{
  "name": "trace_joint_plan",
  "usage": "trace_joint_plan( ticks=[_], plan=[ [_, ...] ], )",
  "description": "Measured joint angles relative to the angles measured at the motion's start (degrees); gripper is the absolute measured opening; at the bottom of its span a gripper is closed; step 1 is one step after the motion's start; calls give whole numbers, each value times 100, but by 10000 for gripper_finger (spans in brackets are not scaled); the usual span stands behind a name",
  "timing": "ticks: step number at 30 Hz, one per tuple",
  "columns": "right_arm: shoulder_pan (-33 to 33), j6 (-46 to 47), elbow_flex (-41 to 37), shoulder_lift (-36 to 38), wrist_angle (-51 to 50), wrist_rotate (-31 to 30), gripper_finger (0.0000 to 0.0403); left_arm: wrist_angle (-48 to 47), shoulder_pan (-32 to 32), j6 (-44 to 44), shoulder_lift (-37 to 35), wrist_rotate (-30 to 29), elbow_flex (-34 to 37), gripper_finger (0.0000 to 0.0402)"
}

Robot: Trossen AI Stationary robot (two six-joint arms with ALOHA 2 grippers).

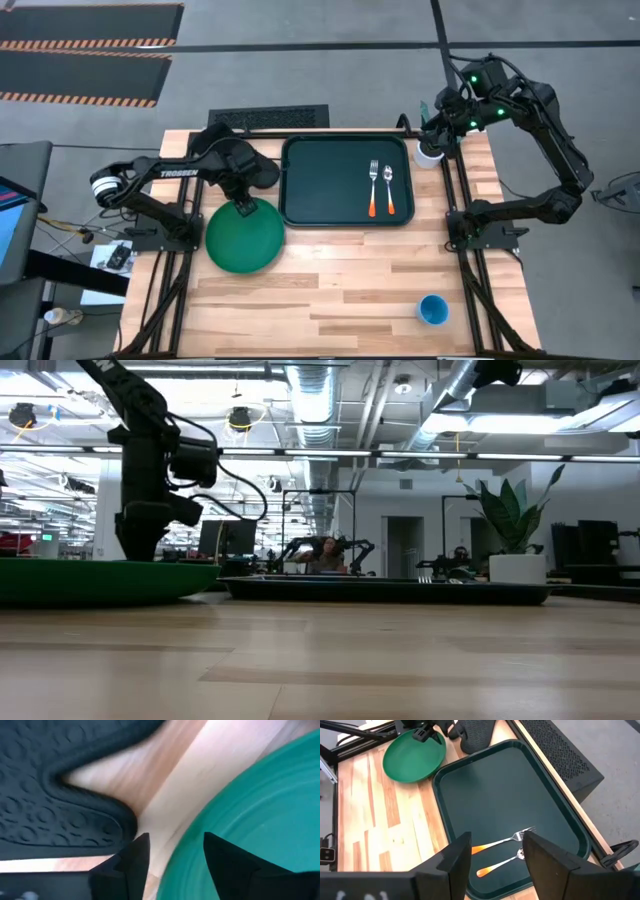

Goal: Pick and place plate/cup/fork/spoon on tray
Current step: Put the green plate on the black tray to the left of the orange fork

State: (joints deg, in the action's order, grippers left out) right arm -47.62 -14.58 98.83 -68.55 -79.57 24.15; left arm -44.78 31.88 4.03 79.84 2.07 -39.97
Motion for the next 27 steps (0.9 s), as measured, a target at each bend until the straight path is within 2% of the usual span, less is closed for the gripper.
trace_joint_plan(
  ticks=[6, 10, 15, 21, 27],
  plan=[
    [0, 69, 0, 0, -7, 1, 199, 146, 0, 99, 8, -61, 73, 72],
    [0, 71, 2, 0, -7, 1, 198, 25, -6, 106, -5, 166, 30, 13],
    [0, 77, 2, 0, -7, 0, 194, -263, -32, 355, 0, 458, 25, 17],
    [0, 75, 2, 0, -7, -1, 194, -874, -320, 1070, -90, 1254, 29, 3],
    [0, 73, 4, 0, -6, -1, 190, -1637, -665, 2150, -719, 1717, 29, 0]
  ],
)
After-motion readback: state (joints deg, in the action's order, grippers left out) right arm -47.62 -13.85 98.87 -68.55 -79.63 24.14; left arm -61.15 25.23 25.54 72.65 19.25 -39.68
